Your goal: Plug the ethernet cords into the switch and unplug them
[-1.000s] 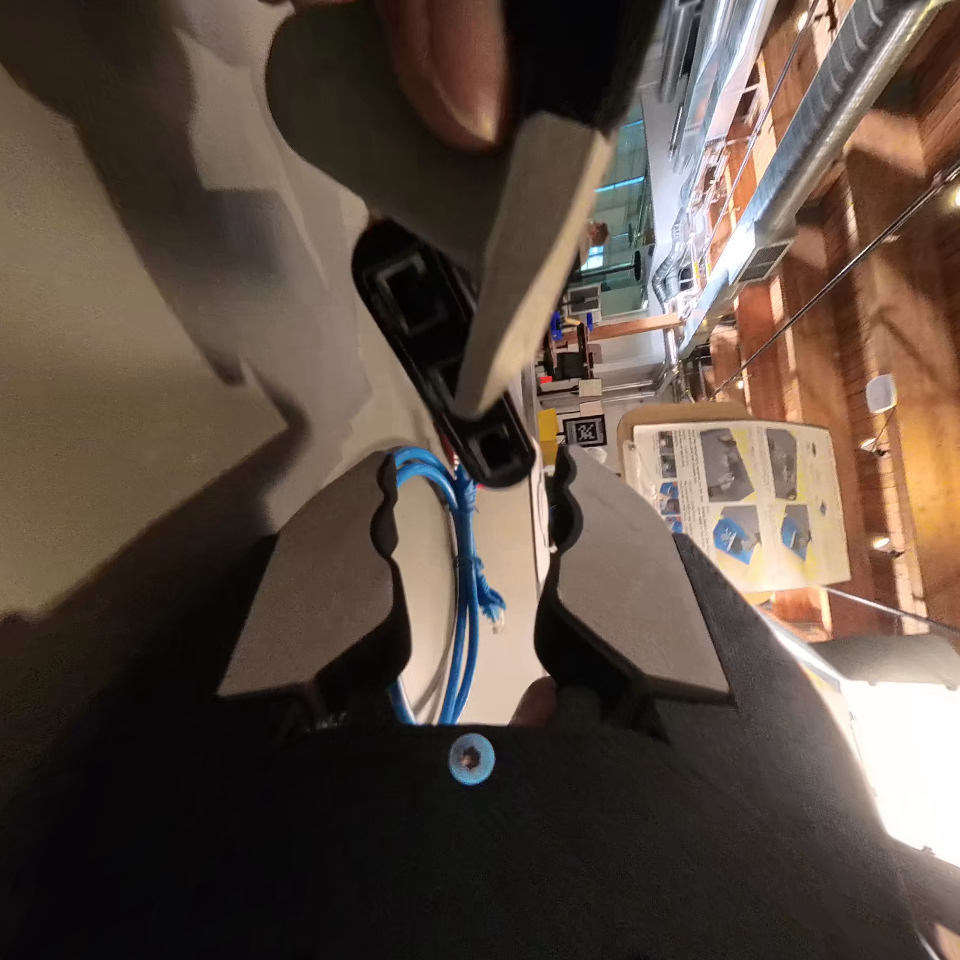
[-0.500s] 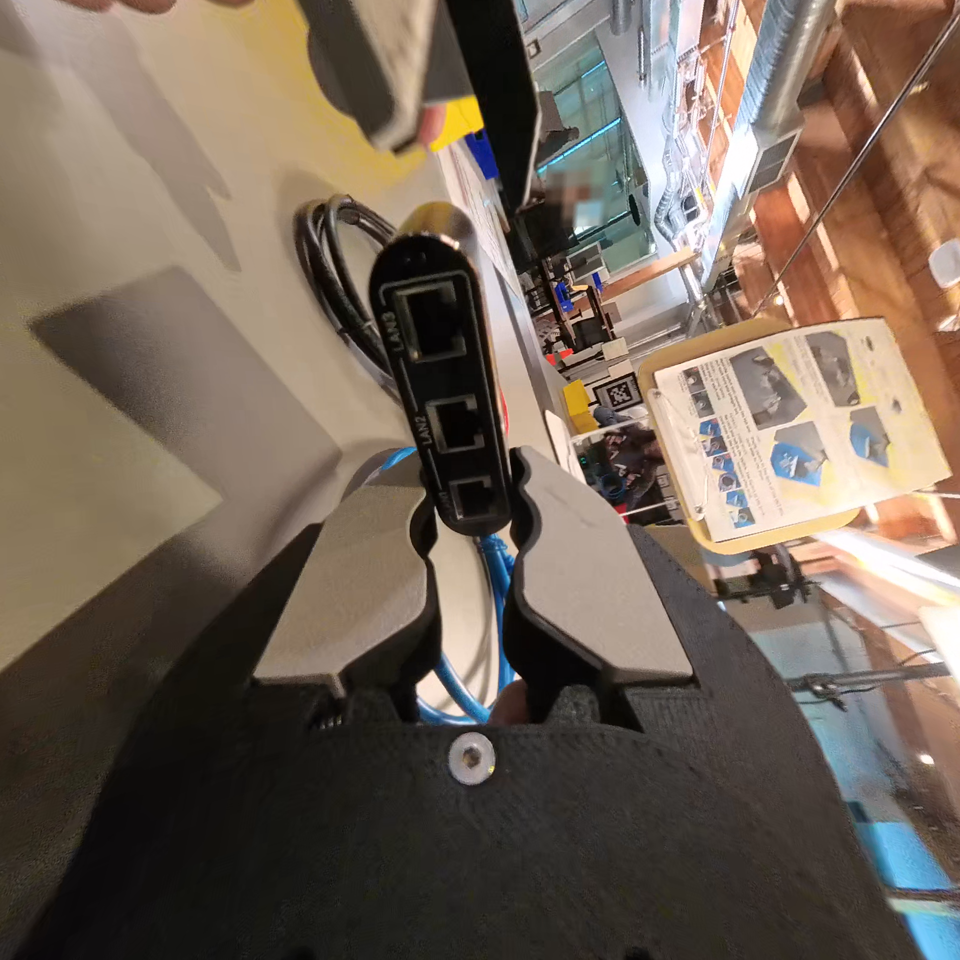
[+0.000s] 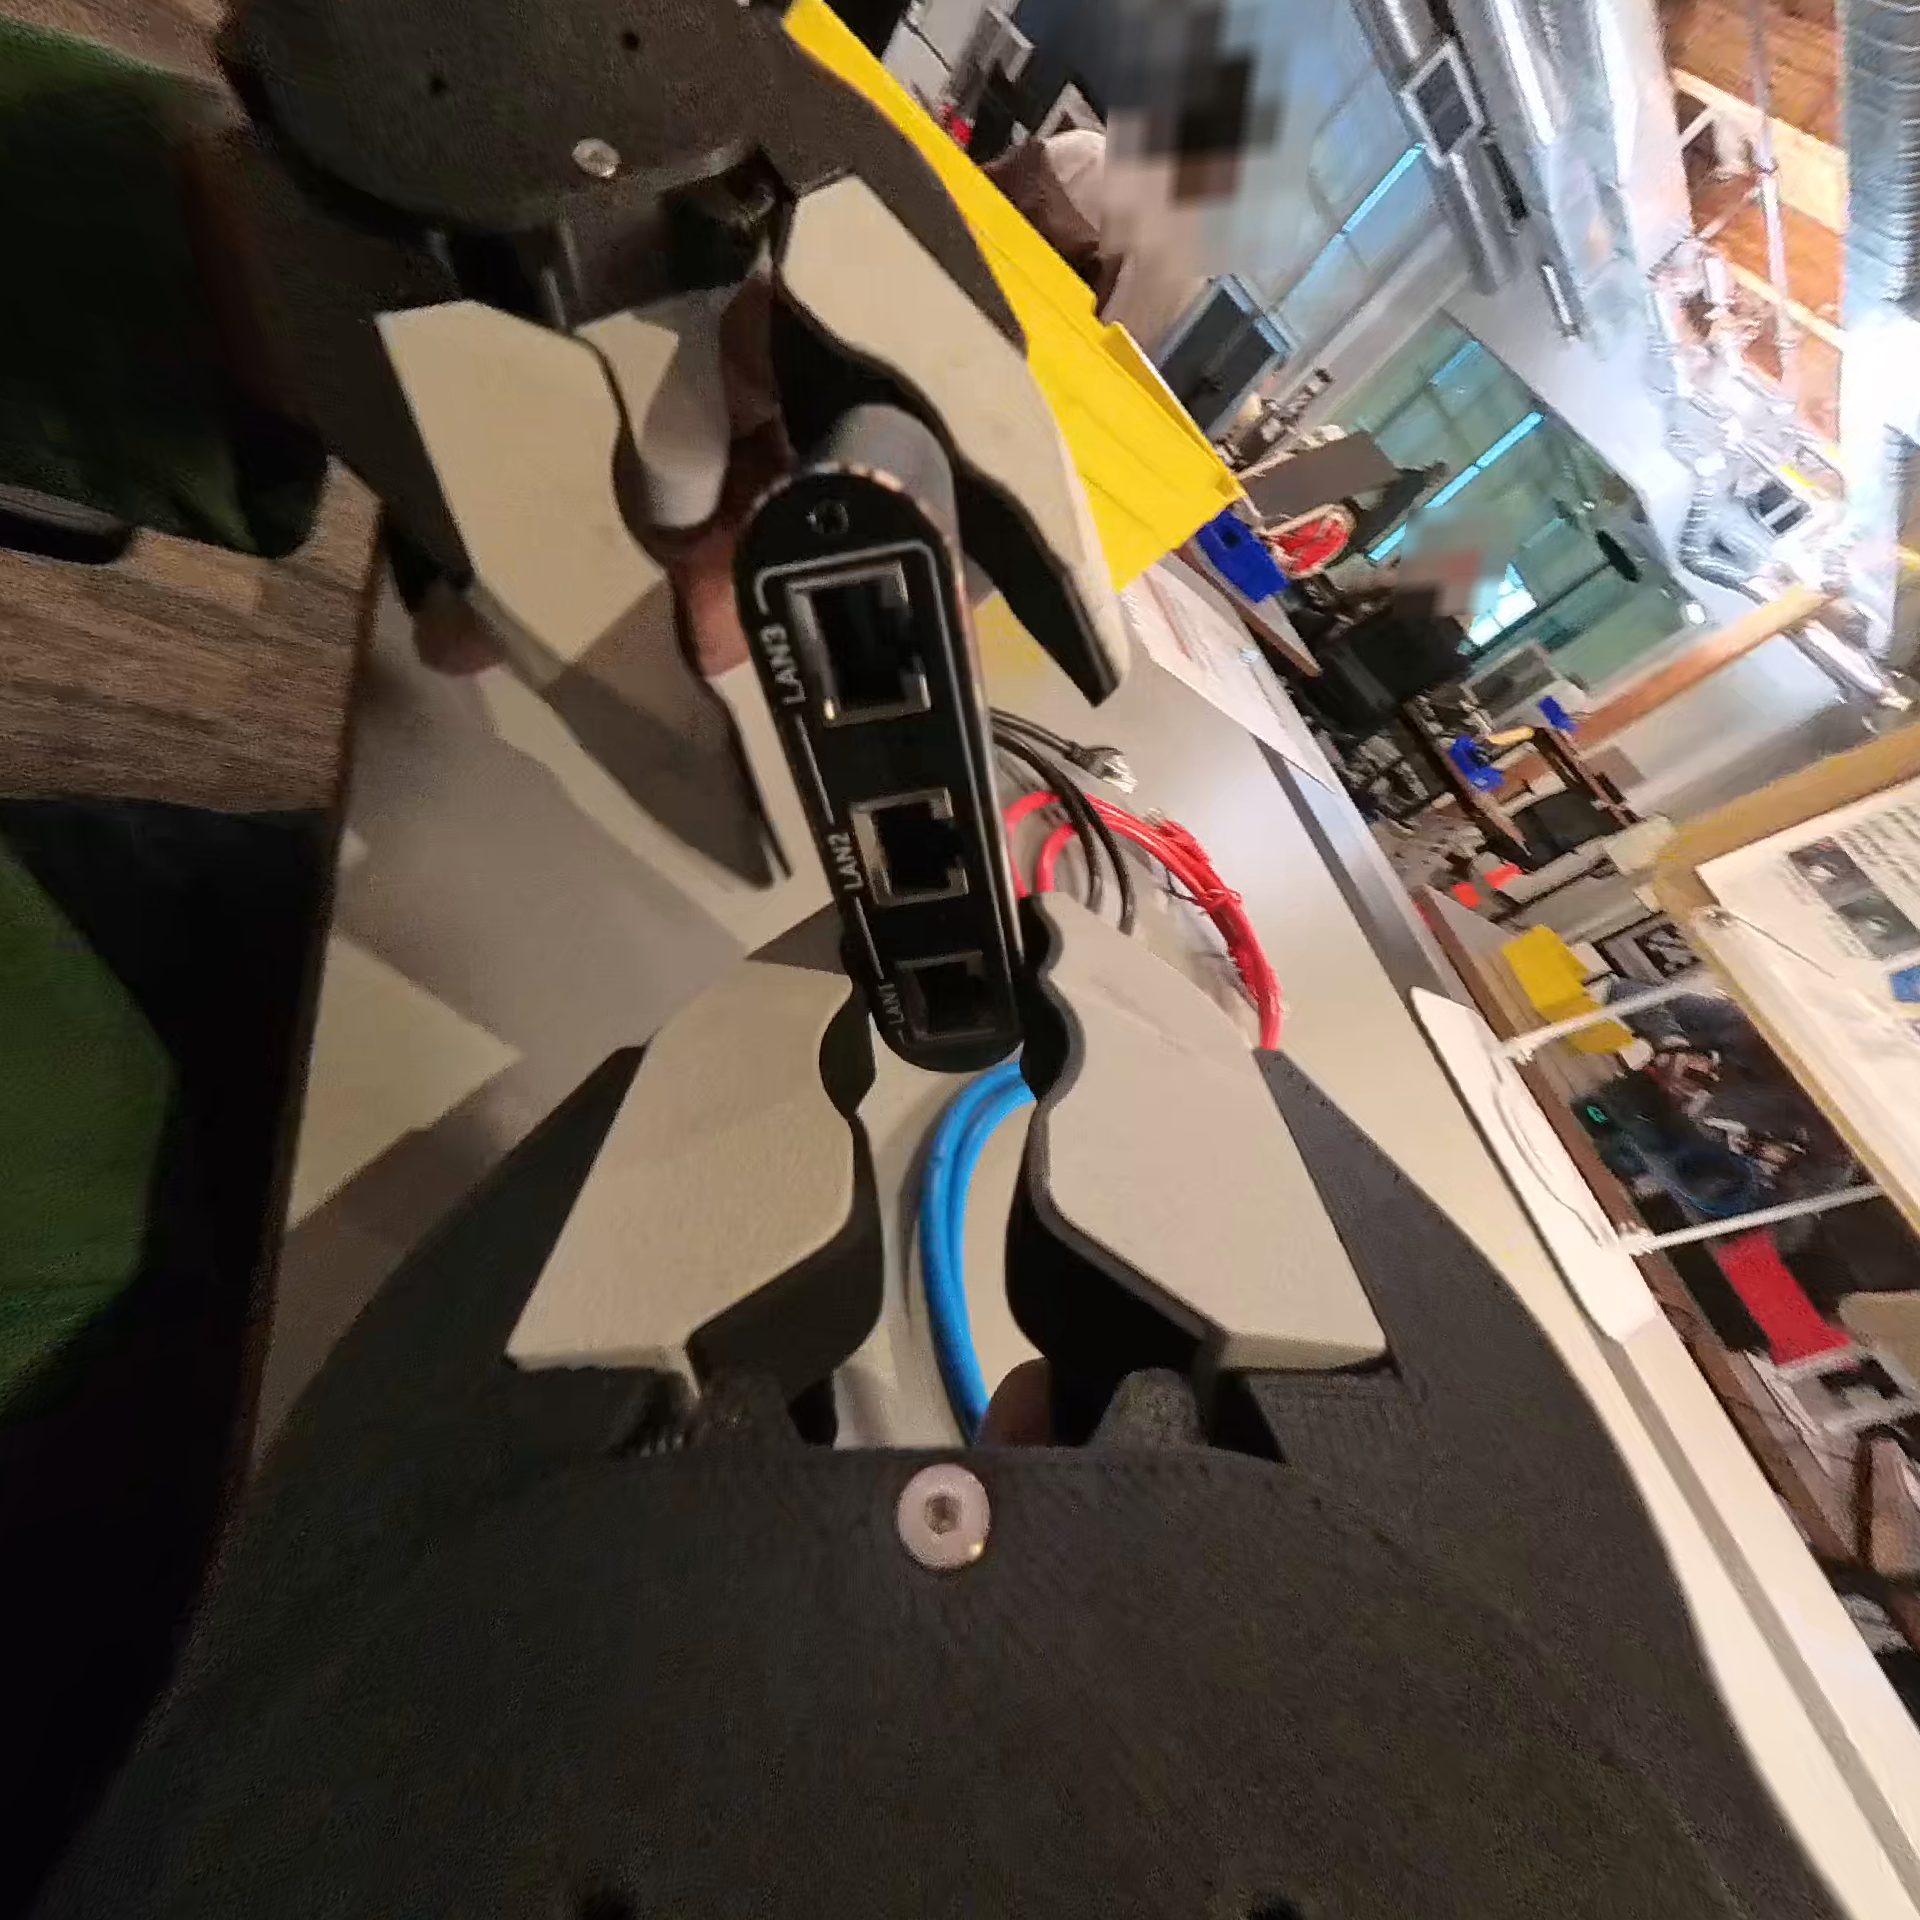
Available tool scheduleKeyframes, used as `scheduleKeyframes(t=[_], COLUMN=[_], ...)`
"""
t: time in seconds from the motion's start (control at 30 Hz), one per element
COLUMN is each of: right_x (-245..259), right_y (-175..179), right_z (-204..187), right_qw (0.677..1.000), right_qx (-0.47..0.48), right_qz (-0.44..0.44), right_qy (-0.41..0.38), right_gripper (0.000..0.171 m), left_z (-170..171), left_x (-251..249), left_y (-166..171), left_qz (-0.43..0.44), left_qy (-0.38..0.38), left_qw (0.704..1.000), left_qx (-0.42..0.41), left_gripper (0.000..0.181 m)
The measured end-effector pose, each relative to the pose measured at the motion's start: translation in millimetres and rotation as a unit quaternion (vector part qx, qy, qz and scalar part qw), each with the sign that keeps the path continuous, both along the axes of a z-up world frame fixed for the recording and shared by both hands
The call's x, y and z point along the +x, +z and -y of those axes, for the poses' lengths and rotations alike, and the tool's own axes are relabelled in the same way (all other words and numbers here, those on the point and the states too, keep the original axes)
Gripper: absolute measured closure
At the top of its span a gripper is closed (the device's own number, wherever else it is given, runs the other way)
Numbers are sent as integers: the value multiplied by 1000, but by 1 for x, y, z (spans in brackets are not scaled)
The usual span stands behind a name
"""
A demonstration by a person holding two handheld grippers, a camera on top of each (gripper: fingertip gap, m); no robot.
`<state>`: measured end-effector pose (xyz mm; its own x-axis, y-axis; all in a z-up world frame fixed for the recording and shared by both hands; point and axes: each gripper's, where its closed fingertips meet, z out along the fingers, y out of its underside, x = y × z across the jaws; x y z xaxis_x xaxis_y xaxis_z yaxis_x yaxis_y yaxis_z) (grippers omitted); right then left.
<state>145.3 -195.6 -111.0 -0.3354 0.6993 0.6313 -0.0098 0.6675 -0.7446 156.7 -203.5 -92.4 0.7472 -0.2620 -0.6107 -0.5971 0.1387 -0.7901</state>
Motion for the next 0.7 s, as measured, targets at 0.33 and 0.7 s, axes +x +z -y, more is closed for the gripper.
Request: scheduleKeyframes(t=[0.33, 0.7], right_x=[6, 3], right_y=[-8, 17], right_z=[15, -18], right_qw=[999, 998], right_qx=[30, -59], right_qz=[9, -28], right_qy=[42, -17], right_gripper=[145, 143], left_z=[19, 24], left_x=[25, -25], left_y=[4, 38], left_qz=[-10, 60], left_qy=[-93, 31], left_qw=[995, 991], left_qx=[30, 113], left_gripper=[148, 155])
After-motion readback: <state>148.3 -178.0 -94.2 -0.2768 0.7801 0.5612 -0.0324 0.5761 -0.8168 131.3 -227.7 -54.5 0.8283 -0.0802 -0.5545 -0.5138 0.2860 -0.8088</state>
